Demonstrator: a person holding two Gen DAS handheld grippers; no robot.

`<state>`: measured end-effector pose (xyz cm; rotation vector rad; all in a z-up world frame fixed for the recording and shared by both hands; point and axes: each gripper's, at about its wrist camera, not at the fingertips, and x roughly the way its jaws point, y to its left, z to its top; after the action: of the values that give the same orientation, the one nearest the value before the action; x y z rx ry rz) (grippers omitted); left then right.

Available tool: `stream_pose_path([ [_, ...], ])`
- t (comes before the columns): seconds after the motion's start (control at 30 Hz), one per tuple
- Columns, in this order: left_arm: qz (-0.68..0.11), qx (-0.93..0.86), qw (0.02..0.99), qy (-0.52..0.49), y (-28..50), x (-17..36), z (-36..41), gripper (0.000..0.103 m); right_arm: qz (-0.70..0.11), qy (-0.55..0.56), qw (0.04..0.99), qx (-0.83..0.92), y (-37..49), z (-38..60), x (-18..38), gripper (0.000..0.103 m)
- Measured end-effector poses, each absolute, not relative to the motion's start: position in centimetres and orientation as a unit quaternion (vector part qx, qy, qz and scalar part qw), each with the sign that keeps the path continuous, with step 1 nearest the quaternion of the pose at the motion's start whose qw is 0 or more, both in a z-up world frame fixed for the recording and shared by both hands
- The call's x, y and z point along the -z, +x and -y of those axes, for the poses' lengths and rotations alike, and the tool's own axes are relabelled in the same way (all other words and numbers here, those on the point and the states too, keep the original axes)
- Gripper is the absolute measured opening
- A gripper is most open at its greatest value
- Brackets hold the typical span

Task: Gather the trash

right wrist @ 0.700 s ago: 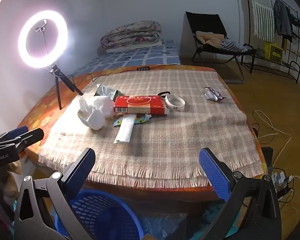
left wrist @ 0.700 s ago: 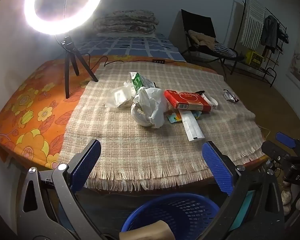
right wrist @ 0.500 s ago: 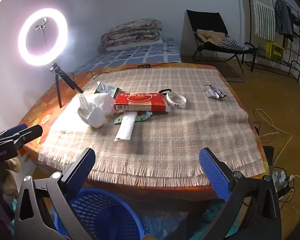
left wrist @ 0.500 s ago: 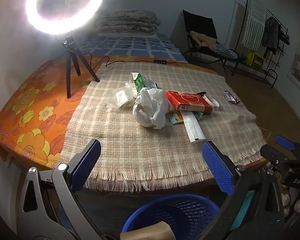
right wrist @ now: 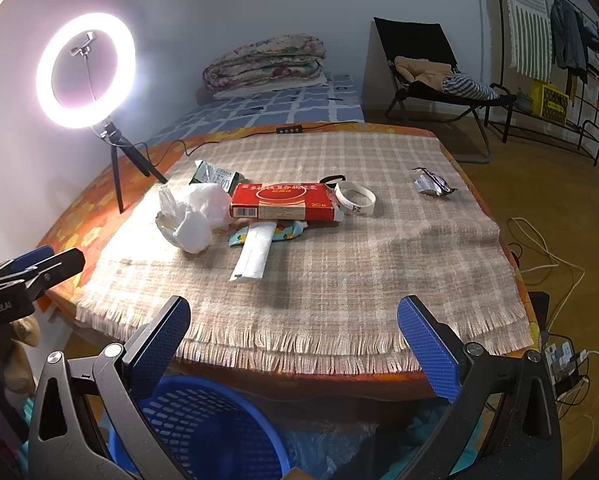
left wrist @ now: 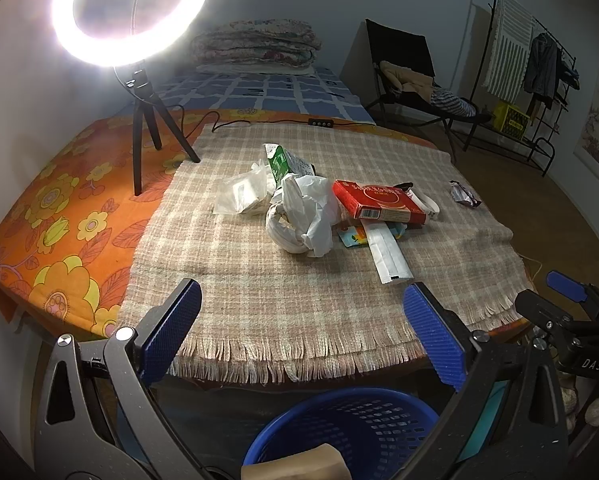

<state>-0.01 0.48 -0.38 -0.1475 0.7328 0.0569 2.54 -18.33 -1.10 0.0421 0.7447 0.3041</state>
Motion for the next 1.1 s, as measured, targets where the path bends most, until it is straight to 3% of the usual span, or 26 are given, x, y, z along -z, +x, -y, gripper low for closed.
stream_pose_path([
  [1.1, -0.359, -0.029, 0.930, -0.071, 0.09, 0.76, -0.84, 0.103, -0.360, 0.020, 0.921, -0.146, 2.39, 18.38, 0.99, 0.102],
])
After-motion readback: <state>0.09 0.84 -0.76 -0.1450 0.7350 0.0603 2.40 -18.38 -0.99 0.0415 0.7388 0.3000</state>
